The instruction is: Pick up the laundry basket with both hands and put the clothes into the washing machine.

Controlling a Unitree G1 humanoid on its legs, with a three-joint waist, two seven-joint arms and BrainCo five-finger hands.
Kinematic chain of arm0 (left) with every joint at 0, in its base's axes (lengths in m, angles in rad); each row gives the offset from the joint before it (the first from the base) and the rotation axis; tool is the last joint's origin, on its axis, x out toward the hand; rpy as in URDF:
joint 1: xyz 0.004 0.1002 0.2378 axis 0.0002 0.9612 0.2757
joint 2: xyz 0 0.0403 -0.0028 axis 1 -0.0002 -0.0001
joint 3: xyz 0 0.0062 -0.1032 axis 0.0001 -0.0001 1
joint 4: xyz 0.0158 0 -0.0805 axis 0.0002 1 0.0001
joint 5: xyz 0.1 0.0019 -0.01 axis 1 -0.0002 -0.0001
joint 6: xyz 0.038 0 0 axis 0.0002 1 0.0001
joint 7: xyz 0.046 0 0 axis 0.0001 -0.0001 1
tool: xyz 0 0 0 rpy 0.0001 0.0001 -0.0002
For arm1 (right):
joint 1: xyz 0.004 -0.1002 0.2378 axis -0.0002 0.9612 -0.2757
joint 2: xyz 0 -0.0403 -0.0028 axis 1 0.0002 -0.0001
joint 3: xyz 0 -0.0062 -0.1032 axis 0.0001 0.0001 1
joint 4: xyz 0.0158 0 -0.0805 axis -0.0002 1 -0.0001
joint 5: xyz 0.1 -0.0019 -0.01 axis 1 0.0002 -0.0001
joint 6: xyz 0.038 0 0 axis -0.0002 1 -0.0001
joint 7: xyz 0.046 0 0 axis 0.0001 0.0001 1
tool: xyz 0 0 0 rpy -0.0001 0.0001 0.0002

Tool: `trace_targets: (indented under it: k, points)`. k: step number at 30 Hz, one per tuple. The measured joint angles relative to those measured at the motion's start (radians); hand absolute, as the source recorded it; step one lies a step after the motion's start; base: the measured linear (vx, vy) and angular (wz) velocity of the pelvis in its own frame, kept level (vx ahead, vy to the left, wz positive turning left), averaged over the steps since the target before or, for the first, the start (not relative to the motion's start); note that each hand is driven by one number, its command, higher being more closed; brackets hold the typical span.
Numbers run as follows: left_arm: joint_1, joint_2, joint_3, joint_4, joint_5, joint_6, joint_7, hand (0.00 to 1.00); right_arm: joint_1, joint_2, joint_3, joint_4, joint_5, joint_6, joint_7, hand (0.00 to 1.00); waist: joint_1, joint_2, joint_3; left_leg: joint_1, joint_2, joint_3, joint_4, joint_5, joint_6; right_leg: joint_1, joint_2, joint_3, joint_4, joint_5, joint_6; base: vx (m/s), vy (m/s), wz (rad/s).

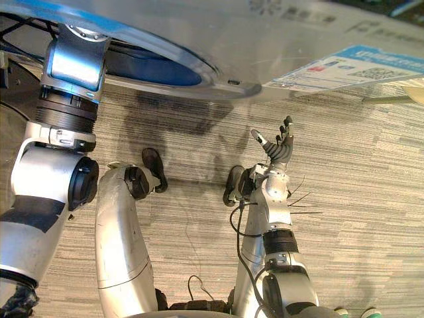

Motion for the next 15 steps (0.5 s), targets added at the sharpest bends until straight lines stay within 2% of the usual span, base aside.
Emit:
trace_targets:
  k: [2, 6, 10, 13, 15]
  points:
    - [0.004, 0.008, -0.010, 0.008, 0.048, 0.001, -0.063, 0.00, -0.006, -0.004, 0.004, 0.008, 0.001, 0.002, 0.020, 0.00, 0.001, 0.000, 0.000, 0.000, 0.000, 0.000, 0.000, 0.002, 0.002, 0.001, 0.001, 0.000, -0.002, 0.001, 0.002, 0.02, -0.009, 0.00]
    - [0.010, 0.011, -0.009, 0.021, 0.070, 0.000, -0.107, 0.00, -0.005, -0.013, 0.004, 0.012, 0.010, 0.004, 0.052, 0.00, 0.009, -0.004, -0.003, 0.013, 0.009, -0.003, 0.002, 0.004, 0.005, 0.017, 0.006, -0.001, -0.007, 0.003, 0.004, 0.02, -0.016, -0.03]
    - [0.084, 0.009, 0.008, 0.021, 0.054, -0.004, -0.102, 0.00, 0.003, -0.014, 0.004, 0.041, 0.010, 0.007, 0.056, 0.00, 0.015, -0.005, -0.004, 0.084, 0.012, -0.002, -0.026, 0.004, 0.005, 0.086, 0.011, -0.007, -0.035, 0.003, 0.003, 0.02, -0.047, 0.01]
    - [0.239, 0.005, 0.051, -0.131, 0.009, -0.008, -0.079, 0.00, 0.040, -0.014, 0.003, 0.040, 0.008, 0.007, 0.056, 0.00, 0.026, -0.005, -0.009, 0.170, 0.012, 0.002, -0.094, 0.015, -0.010, 0.174, 0.015, -0.029, -0.099, 0.014, -0.008, 0.03, -0.069, 0.07]
    - [0.395, -0.013, 0.090, -0.226, -0.045, -0.034, -0.041, 0.00, 0.084, -0.015, 0.001, 0.039, 0.007, 0.021, 0.056, 0.00, 0.037, -0.006, -0.010, 0.267, 0.008, 0.004, -0.176, 0.033, -0.022, 0.274, 0.016, -0.054, -0.175, 0.024, -0.015, 0.06, -0.080, 0.15]
